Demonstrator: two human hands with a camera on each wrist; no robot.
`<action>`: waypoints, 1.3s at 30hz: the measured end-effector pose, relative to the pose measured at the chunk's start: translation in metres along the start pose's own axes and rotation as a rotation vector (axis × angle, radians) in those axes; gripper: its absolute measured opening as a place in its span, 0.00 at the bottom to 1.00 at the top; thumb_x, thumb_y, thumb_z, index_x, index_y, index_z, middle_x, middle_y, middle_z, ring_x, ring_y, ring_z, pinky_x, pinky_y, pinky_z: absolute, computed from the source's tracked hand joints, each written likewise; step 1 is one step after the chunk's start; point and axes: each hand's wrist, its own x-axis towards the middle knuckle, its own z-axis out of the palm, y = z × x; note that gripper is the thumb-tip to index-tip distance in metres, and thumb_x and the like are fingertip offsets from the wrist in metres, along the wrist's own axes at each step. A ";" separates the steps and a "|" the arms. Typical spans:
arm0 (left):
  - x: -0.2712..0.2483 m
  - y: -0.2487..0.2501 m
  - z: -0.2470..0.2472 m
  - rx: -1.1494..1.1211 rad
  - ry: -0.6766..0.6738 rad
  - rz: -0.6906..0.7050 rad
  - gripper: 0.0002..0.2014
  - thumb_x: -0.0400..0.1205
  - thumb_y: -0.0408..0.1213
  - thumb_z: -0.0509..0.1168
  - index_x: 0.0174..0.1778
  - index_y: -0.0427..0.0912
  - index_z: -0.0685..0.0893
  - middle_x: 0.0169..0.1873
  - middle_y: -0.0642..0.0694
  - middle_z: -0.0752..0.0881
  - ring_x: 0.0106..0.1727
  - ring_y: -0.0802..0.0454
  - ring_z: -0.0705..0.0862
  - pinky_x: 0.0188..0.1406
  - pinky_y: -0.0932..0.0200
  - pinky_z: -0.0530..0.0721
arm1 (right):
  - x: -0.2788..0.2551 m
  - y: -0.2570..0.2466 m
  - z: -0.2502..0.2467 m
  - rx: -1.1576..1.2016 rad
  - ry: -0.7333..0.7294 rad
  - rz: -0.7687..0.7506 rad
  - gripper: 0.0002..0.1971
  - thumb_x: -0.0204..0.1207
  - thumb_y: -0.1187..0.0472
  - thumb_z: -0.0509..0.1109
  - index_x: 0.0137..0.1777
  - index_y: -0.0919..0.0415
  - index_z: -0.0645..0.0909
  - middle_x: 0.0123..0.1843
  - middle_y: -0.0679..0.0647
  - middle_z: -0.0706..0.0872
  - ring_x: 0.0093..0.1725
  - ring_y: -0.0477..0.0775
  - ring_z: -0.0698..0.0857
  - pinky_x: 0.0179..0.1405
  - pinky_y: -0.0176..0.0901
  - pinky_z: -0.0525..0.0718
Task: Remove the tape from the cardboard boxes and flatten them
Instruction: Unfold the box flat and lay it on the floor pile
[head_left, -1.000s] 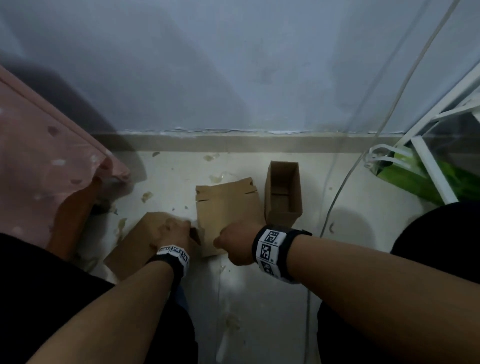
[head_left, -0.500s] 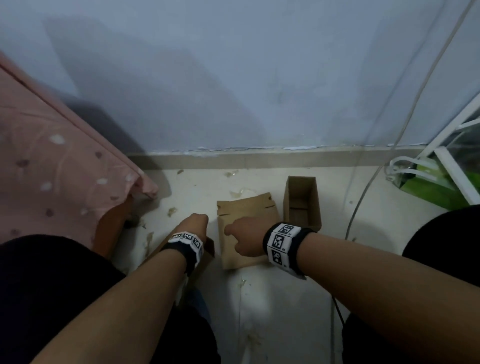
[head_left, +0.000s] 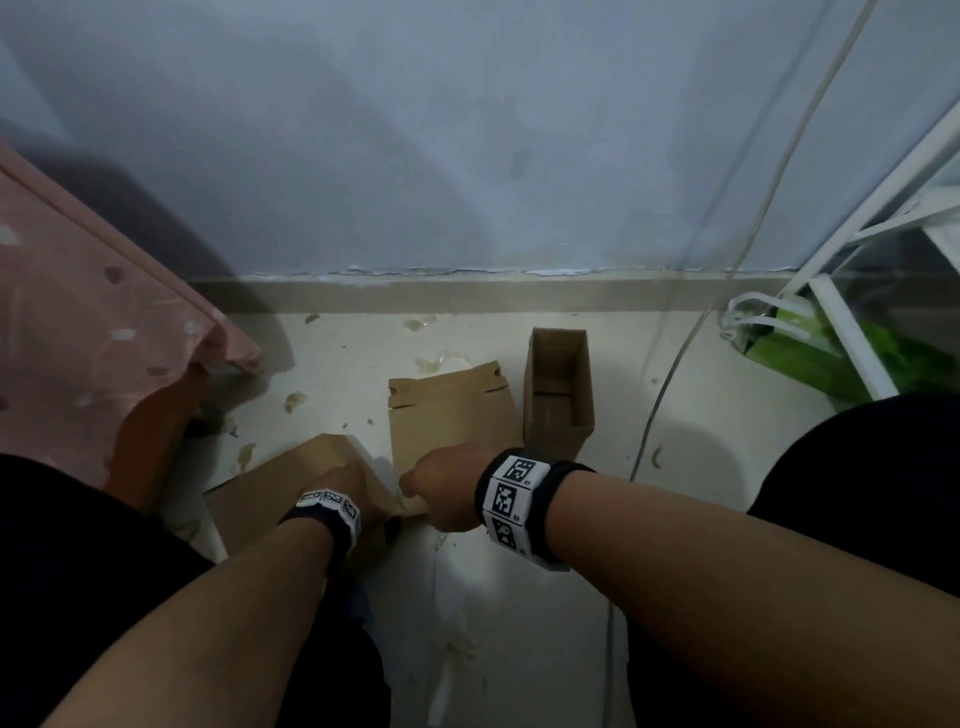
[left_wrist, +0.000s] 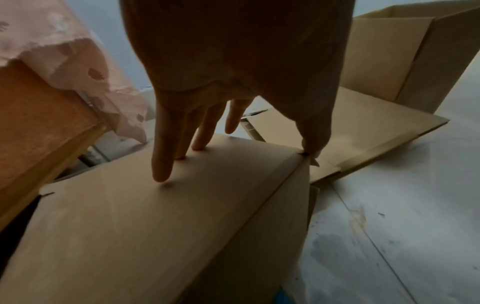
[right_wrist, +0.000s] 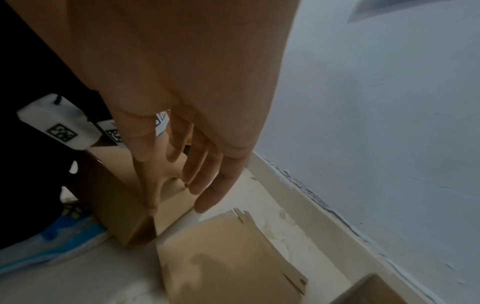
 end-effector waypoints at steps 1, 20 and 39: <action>0.000 0.002 0.001 0.028 -0.013 -0.006 0.54 0.55 0.82 0.65 0.74 0.54 0.72 0.68 0.44 0.82 0.63 0.40 0.83 0.64 0.42 0.84 | 0.001 0.005 -0.001 -0.008 0.000 0.011 0.20 0.84 0.59 0.67 0.74 0.63 0.78 0.67 0.62 0.84 0.63 0.64 0.85 0.61 0.57 0.88; -0.052 0.001 -0.060 -0.185 0.351 -0.126 0.12 0.86 0.43 0.59 0.58 0.40 0.80 0.40 0.41 0.84 0.44 0.38 0.85 0.40 0.54 0.78 | 0.030 0.018 -0.015 0.086 0.013 0.095 0.20 0.84 0.62 0.64 0.75 0.62 0.77 0.69 0.61 0.83 0.64 0.63 0.85 0.63 0.55 0.87; -0.176 0.078 -0.277 -0.530 0.924 0.559 0.08 0.80 0.42 0.69 0.37 0.46 0.79 0.28 0.48 0.83 0.34 0.41 0.83 0.35 0.47 0.82 | -0.023 0.029 -0.105 0.826 0.847 0.163 0.16 0.58 0.41 0.79 0.31 0.49 0.79 0.40 0.49 0.83 0.47 0.53 0.83 0.46 0.52 0.82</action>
